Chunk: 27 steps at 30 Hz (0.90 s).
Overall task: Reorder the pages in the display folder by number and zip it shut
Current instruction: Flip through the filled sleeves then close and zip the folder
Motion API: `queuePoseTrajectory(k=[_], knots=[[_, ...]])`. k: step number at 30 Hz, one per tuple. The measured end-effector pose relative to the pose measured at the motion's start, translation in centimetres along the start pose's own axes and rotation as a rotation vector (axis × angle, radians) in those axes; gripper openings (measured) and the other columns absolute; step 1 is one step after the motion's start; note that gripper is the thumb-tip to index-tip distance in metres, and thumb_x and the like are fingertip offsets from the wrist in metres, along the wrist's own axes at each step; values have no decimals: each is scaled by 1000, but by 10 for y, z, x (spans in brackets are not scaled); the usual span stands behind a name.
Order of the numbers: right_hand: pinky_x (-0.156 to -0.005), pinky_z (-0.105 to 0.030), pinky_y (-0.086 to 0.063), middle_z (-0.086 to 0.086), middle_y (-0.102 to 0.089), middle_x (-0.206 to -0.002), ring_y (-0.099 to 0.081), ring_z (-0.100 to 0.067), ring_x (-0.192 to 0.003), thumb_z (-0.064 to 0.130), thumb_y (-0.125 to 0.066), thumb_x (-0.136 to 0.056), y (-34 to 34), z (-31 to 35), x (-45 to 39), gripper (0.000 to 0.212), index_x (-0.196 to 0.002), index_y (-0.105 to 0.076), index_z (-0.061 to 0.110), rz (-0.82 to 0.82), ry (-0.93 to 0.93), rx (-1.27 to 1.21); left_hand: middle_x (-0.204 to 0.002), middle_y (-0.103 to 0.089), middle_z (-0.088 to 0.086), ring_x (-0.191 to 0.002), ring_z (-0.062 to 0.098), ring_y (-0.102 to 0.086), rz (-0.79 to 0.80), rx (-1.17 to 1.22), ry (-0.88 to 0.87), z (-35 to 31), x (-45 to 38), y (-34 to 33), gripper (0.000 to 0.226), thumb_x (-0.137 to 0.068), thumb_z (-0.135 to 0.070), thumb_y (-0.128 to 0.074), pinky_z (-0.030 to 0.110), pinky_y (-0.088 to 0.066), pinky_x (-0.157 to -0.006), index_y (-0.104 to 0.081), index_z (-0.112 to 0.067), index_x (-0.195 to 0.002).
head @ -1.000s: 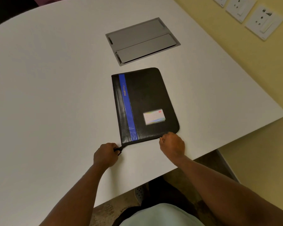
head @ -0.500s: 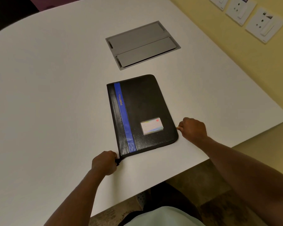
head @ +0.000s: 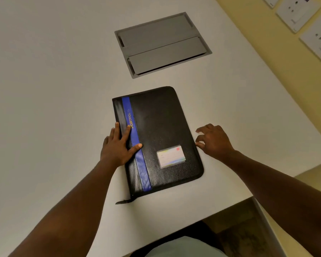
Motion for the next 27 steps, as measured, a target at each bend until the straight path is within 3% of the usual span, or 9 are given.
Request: queuePoseTrajectory(k=[9, 16, 18, 22, 27], knots=[[-84, -44, -45, -10, -70, -110, -61, -33, -101, 22, -77, -80, 2, -25, -129, 10, -84, -79, 13, -4, 73, 25, -162, 14, 5, -148, 32, -13, -56, 146, -54, 5, -19, -4, 101, -73, -89, -31, 48, -26, -117, -2, -37, -154], [-92, -47, -38, -11, -65, -122, -53, -35, -111, 22, -71, -86, 9, -28, -249, 14, -96, -78, 16, 41, 146, 218, -161, 19, 5, -150, 27, 8, -96, 43, -75, 9, -20, -6, 95, -78, -89, -25, 48, -8, -121, 0, -37, -154], [-100, -49, -36, -10, -62, -128, -50, -34, -119, 26, -72, -86, 12, -23, -276, 14, -97, -78, 21, 64, 234, 271, -161, 19, 5, -149, 26, 13, -104, 4, -77, 9, -21, -6, 93, -79, -88, -25, 47, -4, -121, -1, -38, -154], [-107, -50, -28, -8, -61, -130, -46, -31, -125, 32, -79, -77, 9, 7, -312, 14, -91, -78, 29, 113, 602, 449, -163, 11, 8, -149, 27, 12, -123, -19, -70, 12, -22, -6, 92, -81, -86, -29, 48, -6, -121, -8, -36, -155], [-111, -52, -21, -5, -58, -135, -42, -30, -131, 37, -79, -76, 17, 32, -334, 16, -91, -76, 35, 187, 753, 576, -162, 15, 8, -149, 26, 14, -125, 18, -46, 15, -27, -7, 91, -81, -85, -30, 49, -5, -121, -7, -36, -155]])
Point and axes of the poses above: each hand's wrist, its own x-axis away from the middle knuckle, its own y-axis out of the back of the hand, z = x × y, the point moved 6 cm from there along -x, towards the middle knuckle
